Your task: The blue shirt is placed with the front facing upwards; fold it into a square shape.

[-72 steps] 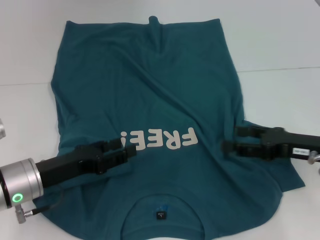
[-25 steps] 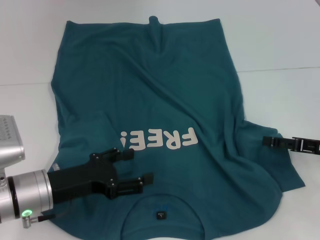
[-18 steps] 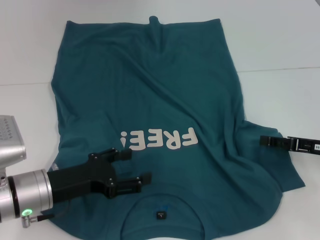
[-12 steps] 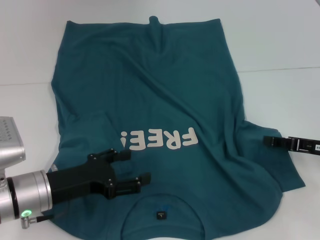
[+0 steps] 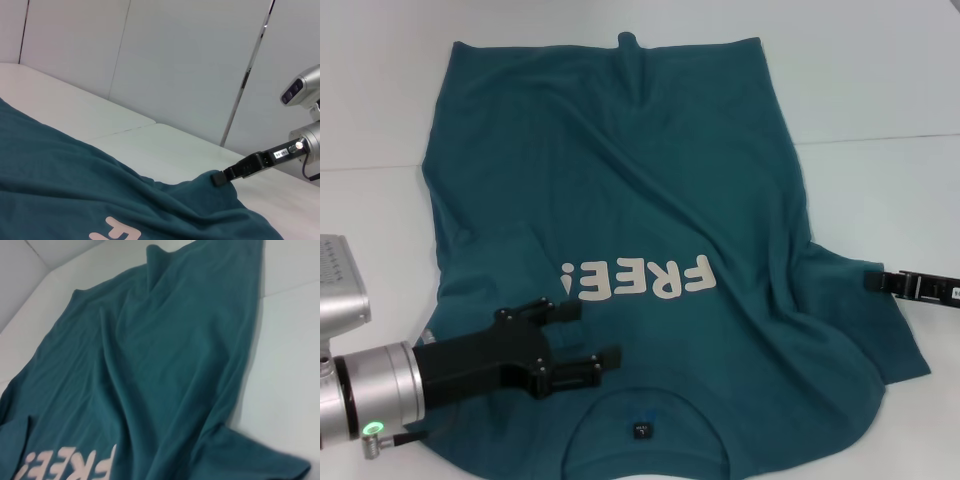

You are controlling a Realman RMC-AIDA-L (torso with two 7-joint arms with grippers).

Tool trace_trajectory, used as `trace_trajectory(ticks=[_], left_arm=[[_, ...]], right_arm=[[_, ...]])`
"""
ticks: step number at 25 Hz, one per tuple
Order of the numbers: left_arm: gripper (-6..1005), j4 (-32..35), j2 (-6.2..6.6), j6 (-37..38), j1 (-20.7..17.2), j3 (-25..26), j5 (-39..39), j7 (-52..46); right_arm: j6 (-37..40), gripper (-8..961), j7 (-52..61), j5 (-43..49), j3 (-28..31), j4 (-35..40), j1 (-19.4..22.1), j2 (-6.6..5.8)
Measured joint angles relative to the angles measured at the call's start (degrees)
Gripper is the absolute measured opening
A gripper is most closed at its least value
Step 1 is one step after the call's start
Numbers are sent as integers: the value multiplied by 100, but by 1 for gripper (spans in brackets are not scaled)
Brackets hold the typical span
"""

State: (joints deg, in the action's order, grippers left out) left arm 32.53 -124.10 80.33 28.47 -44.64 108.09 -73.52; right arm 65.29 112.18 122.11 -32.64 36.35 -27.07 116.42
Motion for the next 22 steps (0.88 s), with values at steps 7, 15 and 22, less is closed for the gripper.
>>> trace_trajectory(ticks=[7,15,22], left_arm=[[907,-14,-11,-49,-24,-8,11,2],[907,-62,-9,-70,-42,-1,11,-2],[907,-91,-8,-95,-50,11,-17,-16]], right_arm=[[-324,35,-22,-199,12,-5,-3,20],[-383,12,-28,-194,-16,45,-143,-68],[-398,11,12,-184,8,63,-217,-266]])
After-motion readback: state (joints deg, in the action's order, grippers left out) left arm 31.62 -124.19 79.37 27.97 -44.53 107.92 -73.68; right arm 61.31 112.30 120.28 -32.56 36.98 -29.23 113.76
